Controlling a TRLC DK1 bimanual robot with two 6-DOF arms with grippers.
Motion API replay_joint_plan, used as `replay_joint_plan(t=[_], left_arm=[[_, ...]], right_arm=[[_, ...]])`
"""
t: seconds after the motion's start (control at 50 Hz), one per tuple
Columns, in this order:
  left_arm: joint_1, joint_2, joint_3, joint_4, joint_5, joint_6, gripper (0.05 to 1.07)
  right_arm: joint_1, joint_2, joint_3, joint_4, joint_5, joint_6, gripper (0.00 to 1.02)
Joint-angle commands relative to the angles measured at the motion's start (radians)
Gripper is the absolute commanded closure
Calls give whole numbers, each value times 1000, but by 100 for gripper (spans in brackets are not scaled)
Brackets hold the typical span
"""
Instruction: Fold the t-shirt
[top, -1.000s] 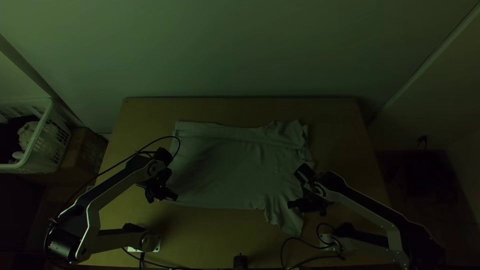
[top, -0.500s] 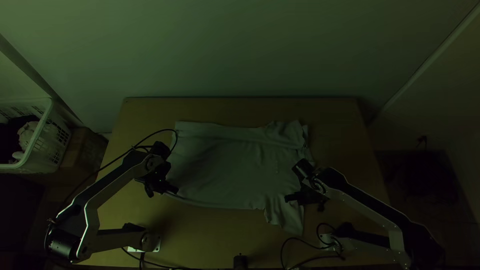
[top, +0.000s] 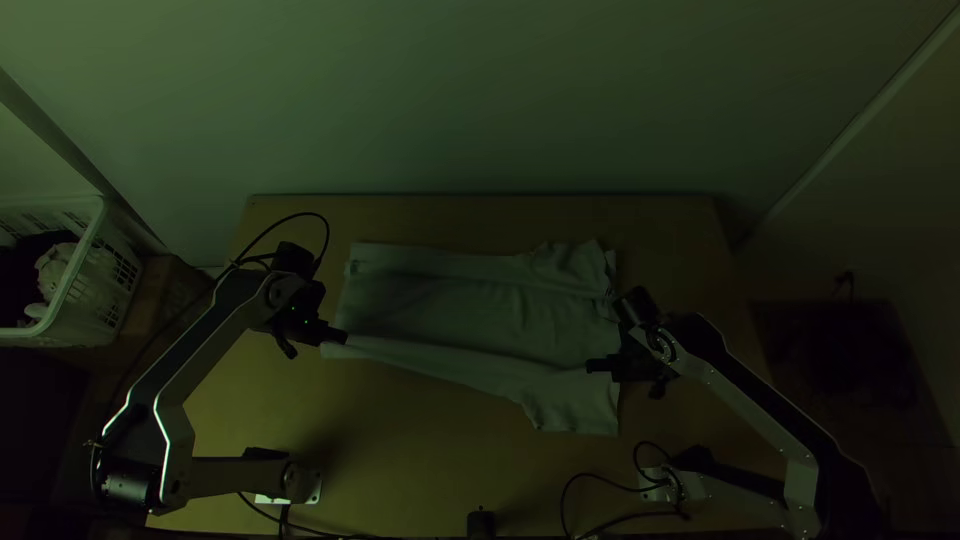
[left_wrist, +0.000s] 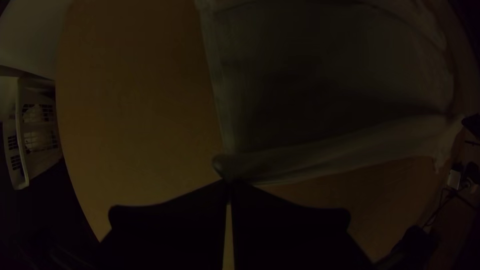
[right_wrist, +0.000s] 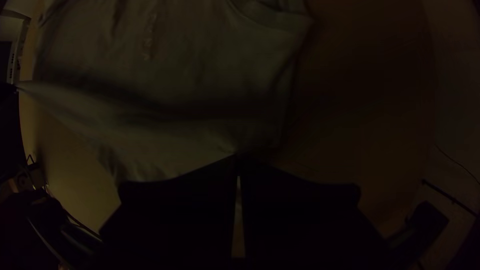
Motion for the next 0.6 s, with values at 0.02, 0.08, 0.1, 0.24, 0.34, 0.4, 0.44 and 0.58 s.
replay_joint_plan(t=[0.02, 0.08, 0.1, 0.24, 0.34, 0.4, 0.44, 0.58], left_arm=[[16, 38, 79, -15, 6, 19, 104], [25, 58, 114, -15, 6, 19, 104], [27, 66, 128, -15, 6, 21, 104], [34, 112, 206, -15, 6, 25, 104], [34, 149, 266, -15, 6, 25, 104], [36, 173, 301, -15, 6, 25, 104], [36, 190, 324, -15, 6, 25, 104], [36, 254, 404, -15, 6, 28, 104]], right_arm=[[-24, 33, 60, -16, 29, -35, 100], [-47, 54, 93, -16, 37, -45, 100], [-53, 62, 103, -16, 37, -53, 100], [-106, 119, 186, -16, 40, -87, 100], [-142, 172, 240, -15, 48, -111, 100], [-162, 209, 267, -5, 51, -120, 100], [-176, 234, 289, 5, 54, -127, 100], [-214, 317, 361, 33, 55, -142, 100]])
